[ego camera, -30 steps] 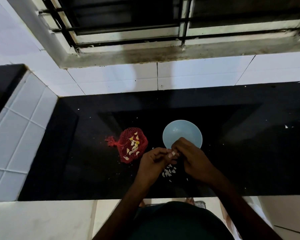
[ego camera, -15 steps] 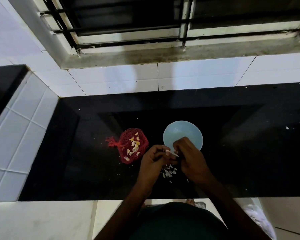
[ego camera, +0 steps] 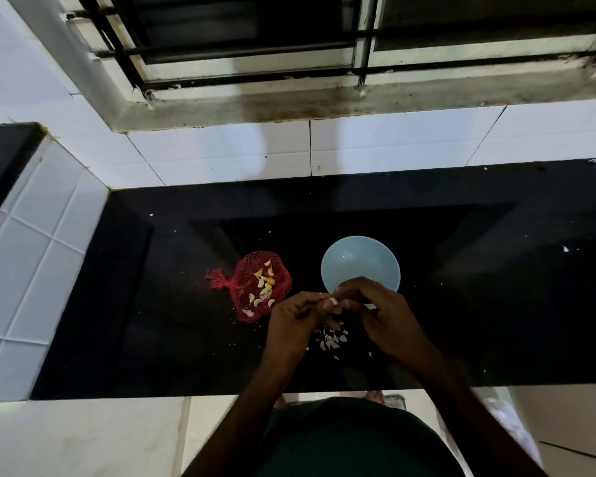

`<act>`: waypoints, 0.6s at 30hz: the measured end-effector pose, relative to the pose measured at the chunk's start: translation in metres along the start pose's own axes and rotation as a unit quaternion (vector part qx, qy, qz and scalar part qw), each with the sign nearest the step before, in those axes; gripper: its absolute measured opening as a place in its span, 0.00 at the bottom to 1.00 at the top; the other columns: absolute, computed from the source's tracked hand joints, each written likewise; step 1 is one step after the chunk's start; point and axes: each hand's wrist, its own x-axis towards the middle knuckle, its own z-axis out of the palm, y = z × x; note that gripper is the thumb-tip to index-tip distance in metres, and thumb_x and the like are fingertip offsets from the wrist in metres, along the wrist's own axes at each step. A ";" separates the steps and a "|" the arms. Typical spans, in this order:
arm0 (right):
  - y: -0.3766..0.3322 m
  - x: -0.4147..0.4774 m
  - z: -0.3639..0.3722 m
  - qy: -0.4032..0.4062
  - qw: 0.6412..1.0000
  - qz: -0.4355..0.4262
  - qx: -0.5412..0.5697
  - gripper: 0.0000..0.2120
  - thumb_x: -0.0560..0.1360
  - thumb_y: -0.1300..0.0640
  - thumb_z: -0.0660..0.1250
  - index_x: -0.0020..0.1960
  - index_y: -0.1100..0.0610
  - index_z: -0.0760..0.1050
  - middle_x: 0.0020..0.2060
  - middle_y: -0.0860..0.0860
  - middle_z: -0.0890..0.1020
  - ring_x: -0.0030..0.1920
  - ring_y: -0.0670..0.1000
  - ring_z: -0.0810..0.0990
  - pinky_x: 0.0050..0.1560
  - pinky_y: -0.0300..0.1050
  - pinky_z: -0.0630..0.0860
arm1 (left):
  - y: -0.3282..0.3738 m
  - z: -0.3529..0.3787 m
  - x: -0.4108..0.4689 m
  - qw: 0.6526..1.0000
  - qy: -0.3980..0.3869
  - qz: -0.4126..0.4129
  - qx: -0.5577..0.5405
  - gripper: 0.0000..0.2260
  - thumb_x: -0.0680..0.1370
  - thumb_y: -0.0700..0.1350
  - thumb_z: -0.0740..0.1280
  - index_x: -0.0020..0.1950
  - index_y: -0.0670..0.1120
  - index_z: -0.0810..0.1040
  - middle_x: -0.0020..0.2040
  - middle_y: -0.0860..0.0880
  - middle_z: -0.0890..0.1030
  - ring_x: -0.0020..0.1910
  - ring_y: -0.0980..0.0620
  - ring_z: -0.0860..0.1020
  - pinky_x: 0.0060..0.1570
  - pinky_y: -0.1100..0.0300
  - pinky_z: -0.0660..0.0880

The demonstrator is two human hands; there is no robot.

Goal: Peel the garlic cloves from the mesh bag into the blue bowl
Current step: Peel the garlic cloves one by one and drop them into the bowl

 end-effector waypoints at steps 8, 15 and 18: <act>-0.005 0.015 -0.007 -0.061 0.997 0.013 0.044 0.11 0.73 0.66 0.75 0.47 0.54 0.77 0.47 0.45 0.77 0.50 0.49 0.80 0.52 0.39 0.77 | -0.006 0.001 0.002 0.999 -0.027 0.004 0.025 0.07 0.79 0.37 0.69 0.51 0.35 0.84 0.43 0.44 0.86 0.40 0.48 0.84 0.45 0.60 0.80; -0.012 0.024 -0.007 -0.049 0.997 -0.003 0.064 0.09 0.73 0.69 0.73 0.46 0.58 0.76 0.45 0.47 0.77 0.49 0.51 0.80 0.51 0.44 0.80 | 0.004 0.008 0.003 0.999 -0.011 0.032 -0.004 0.06 0.80 0.33 0.66 0.50 0.31 0.81 0.42 0.42 0.85 0.40 0.52 0.83 0.43 0.63 0.78; -0.015 0.025 -0.002 -0.019 0.997 -0.016 0.066 0.08 0.74 0.72 0.71 0.46 0.61 0.76 0.46 0.47 0.76 0.48 0.51 0.79 0.50 0.44 0.79 | 0.005 0.013 0.002 0.999 0.016 0.045 -0.015 0.05 0.80 0.34 0.66 0.50 0.32 0.81 0.44 0.39 0.84 0.42 0.52 0.83 0.45 0.63 0.78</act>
